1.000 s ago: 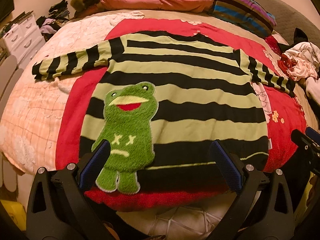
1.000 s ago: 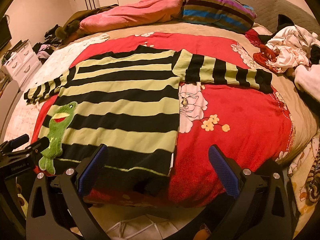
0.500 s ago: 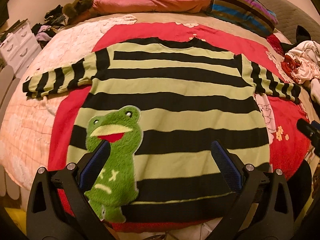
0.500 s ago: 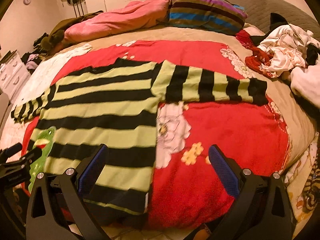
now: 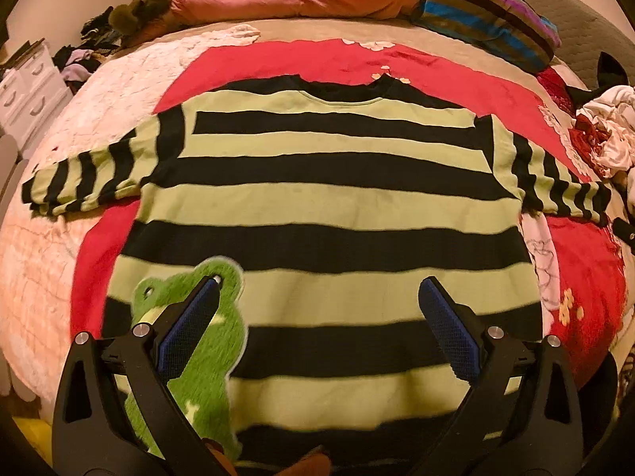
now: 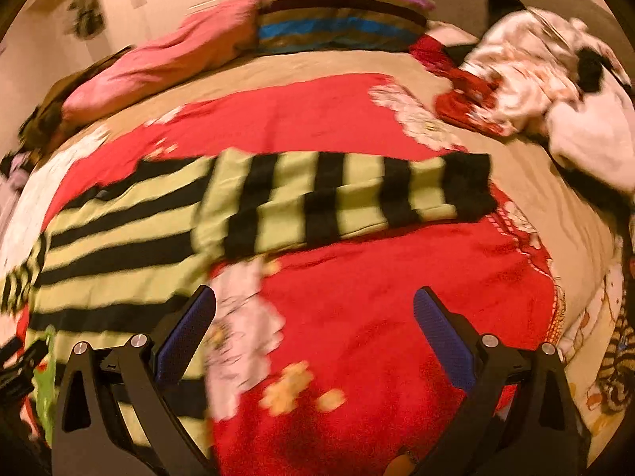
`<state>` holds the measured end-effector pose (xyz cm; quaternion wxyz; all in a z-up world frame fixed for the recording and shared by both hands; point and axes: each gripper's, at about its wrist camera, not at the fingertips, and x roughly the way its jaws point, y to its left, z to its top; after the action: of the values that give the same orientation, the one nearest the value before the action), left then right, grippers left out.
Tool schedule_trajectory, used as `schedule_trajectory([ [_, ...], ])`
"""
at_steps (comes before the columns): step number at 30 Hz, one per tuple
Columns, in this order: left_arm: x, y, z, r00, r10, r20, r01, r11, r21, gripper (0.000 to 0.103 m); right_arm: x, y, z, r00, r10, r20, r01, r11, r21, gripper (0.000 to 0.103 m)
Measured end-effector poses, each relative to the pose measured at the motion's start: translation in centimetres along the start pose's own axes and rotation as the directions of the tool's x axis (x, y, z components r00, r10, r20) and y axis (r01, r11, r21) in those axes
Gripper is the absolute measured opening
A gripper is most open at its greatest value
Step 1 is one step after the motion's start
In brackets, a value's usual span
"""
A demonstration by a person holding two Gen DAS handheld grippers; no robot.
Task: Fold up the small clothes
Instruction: 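Move the right gripper to the black sleeve cuff and grasp it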
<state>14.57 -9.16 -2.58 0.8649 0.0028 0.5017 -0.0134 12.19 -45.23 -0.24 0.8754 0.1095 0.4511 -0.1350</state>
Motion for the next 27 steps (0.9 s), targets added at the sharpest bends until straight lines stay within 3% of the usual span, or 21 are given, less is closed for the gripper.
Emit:
schedule_trajectory([
  [4,2.3,0.0,1.1,1.0,-0.006,-0.028,0.006,1.0,-0.003,0.095,2.2,-5.3,2.3,0.997,-0.072,0.005,0.071,0.993,0.095,0.099],
  [8,4.0,0.3,2.0,0.999,0.003,-0.041,-0.003,1.0,-0.001,0.095,5.6,-12.7,4.4,0.999,0.004,-0.035,0.007,0.953,0.303,0.099],
  [10,4.8,0.6,2.4,0.999,0.016,-0.045,-0.016,1.0,-0.007,0.095,7.2,-15.6,5.2,0.999,0.025,-0.031,-0.012,0.936,0.351,0.099],
  [14,6.2,1.1,2.7,0.997,0.032,-0.066,-0.033,0.999,-0.016,0.095,9.6,-18.5,6.5,0.999,0.016,-0.042,-0.001,0.944,0.329,0.096],
  [15,6.4,1.1,2.9,0.997,0.035,-0.069,-0.037,0.999,-0.016,0.095,10.1,-18.7,6.8,0.999,0.024,-0.046,-0.009,0.951,0.309,0.091],
  [16,6.5,1.1,3.0,0.997,0.036,-0.071,-0.037,0.999,-0.013,0.095,10.6,-18.8,7.1,0.998,0.023,-0.051,-0.007,0.959,0.283,0.077],
  [17,6.6,1.1,3.2,0.997,0.034,-0.069,-0.035,0.999,-0.012,0.094,10.9,-18.7,7.4,0.998,0.017,-0.057,-0.001,0.965,0.262,0.07],
  [21,7.0,0.4,4.7,0.999,0.02,-0.049,-0.02,1.0,-0.004,0.094,12.8,-19.9,8.4,0.998,0.018,-0.068,0.001,0.966,0.26,0.07],
  [25,8.1,-0.8,6.5,0.999,0.027,-0.032,-0.026,1.0,0.009,0.095,14.4,-20.9,9.4,0.996,0.07,-0.057,-0.051,0.958,0.283,0.069],
  [27,8.9,-1.5,7.4,0.999,0.02,-0.043,-0.02,1.0,0.002,0.095,15.1,-20.7,9.6,0.99,0.119,-0.072,-0.097,0.962,0.256,0.055],
])
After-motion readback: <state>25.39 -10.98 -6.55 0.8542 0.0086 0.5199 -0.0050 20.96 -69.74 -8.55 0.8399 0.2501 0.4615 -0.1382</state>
